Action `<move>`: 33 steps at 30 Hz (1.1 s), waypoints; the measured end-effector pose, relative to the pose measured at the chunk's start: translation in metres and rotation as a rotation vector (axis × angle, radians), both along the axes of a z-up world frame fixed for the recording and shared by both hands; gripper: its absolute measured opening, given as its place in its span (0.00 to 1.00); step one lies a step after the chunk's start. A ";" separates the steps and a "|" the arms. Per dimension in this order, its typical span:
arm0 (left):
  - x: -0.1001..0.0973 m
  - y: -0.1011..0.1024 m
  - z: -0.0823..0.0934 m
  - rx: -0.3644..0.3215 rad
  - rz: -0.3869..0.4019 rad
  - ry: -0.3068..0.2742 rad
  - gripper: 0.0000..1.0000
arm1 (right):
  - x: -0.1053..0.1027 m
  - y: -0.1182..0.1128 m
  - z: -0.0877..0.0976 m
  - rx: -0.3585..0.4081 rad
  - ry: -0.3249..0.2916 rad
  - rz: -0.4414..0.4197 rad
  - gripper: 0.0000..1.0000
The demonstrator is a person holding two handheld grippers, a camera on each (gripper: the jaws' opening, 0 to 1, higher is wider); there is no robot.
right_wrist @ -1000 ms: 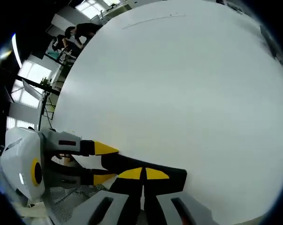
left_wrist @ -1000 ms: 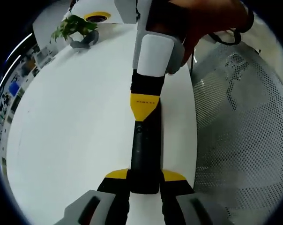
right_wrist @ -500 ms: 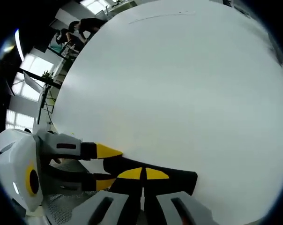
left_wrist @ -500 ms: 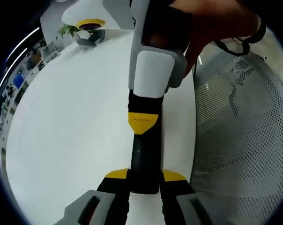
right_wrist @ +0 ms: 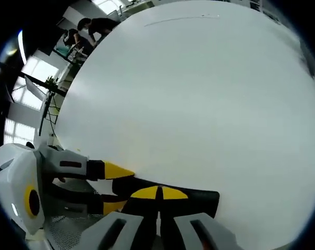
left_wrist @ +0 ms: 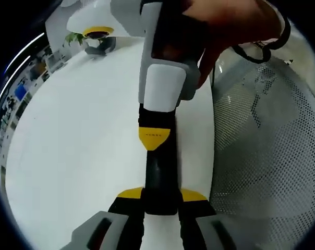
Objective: Press the specified remote control buttons in sequence, fully releasing each button before pressing the next.
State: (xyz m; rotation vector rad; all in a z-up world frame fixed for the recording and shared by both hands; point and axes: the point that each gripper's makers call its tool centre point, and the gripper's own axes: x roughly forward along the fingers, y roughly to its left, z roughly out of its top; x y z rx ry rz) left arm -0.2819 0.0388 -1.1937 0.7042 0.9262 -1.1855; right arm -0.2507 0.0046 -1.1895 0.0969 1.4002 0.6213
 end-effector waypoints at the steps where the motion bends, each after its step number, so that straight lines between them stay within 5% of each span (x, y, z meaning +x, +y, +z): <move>1: 0.000 0.000 0.000 0.000 -0.001 0.001 0.24 | 0.000 0.000 0.000 0.000 -0.001 0.001 0.00; 33: 0.001 -0.001 -0.001 0.019 -0.004 0.013 0.24 | -0.004 -0.005 0.012 0.042 -0.053 -0.055 0.00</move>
